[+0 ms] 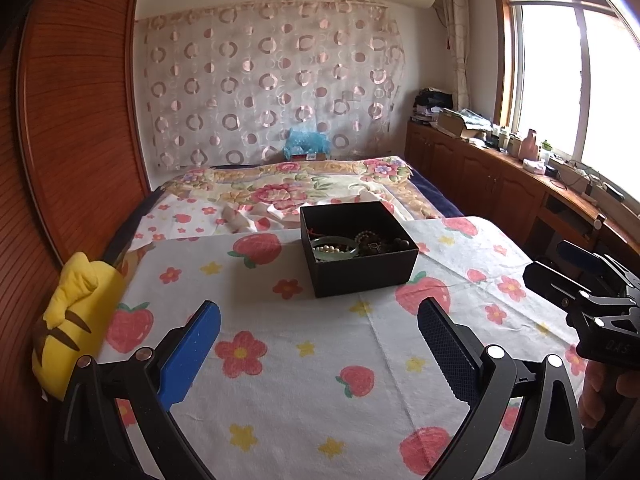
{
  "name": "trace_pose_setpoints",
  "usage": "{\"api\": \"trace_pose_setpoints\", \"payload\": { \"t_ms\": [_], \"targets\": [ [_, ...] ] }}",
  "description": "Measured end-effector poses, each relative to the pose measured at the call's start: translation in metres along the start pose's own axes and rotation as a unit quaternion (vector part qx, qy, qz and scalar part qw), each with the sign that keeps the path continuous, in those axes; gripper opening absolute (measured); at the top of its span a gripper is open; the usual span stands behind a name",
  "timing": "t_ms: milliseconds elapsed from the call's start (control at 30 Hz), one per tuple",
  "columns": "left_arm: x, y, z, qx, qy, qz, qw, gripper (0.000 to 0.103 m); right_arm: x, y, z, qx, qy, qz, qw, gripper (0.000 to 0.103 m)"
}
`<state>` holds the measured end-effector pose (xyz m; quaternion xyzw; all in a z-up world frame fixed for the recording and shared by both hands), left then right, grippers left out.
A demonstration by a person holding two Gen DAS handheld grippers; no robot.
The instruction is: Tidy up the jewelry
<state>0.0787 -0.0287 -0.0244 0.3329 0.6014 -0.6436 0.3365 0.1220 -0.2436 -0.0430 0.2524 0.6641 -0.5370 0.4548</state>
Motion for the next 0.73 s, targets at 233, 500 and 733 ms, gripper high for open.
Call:
{"api": "trace_pose_setpoints", "payload": {
  "t_ms": [233, 500, 733],
  "targets": [
    [0.0007, 0.0, -0.0011, 0.0, 0.0, 0.001, 1.0, 0.095, 0.0, -0.0007, 0.0007, 0.001, 0.001, 0.001, 1.0, 0.101],
    [0.0008, 0.0, -0.0005, 0.0, 0.0, 0.0, 1.0, 0.095, -0.0052, -0.0039, 0.0001, 0.005, 0.003, 0.005, 1.0, 0.101],
    [0.0001, -0.0014, 0.0, 0.003, 0.001, 0.003, 1.0, 0.095, -0.0061, -0.004, 0.0001, 0.006, 0.003, 0.006, 1.0, 0.101]
  ]
}}
Point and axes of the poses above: each gripper's, at about its wrist camera, not at the fingertips, and y roughly the way its jaws point, z to its right, x to its underside, the point moved 1 cm from there along y, roughly the way its jaws point, and after that the axes turned 4 degrees about -y, right-handed, at the moved point
